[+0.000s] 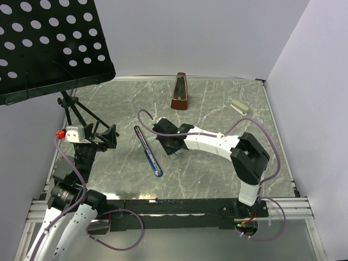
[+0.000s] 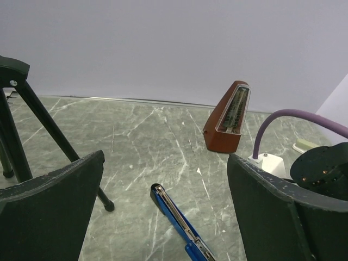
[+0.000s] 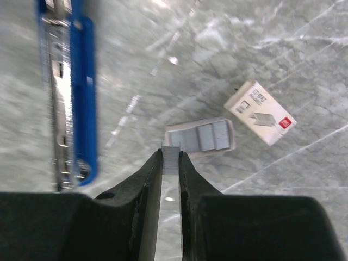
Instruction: Load the staples into the stapler
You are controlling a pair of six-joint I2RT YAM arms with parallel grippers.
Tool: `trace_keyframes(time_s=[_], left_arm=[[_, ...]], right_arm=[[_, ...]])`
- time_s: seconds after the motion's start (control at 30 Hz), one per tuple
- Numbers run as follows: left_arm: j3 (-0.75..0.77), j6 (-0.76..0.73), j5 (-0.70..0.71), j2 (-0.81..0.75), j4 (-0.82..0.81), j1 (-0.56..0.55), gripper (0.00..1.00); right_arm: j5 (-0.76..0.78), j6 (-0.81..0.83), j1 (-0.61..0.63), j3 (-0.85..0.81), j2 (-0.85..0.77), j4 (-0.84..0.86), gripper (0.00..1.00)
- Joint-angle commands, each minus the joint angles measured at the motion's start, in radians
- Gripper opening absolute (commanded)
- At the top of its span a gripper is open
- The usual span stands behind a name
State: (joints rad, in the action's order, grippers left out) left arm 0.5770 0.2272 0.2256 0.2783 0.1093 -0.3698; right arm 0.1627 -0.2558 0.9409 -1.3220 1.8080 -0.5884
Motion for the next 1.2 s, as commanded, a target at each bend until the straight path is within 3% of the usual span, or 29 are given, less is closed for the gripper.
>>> trace_keyframes(time_s=[0.0,0.3,1.17], left_arm=[[0.006,0.003,0.020,-0.019,-0.034,-0.003,1.00],[0.009,0.009,0.046,-0.036,-0.025,-0.004,0.99],[0.007,0.006,0.047,-0.028,-0.025,-0.014,0.99]], right_arm=[[0.069,-0.089,0.056,-0.069,-0.047,0.002,0.17],[0.092,-0.172,0.131,-0.100,0.008,0.111,0.17],[0.083,-0.184,0.165,-0.163,0.162,0.145,0.17]])
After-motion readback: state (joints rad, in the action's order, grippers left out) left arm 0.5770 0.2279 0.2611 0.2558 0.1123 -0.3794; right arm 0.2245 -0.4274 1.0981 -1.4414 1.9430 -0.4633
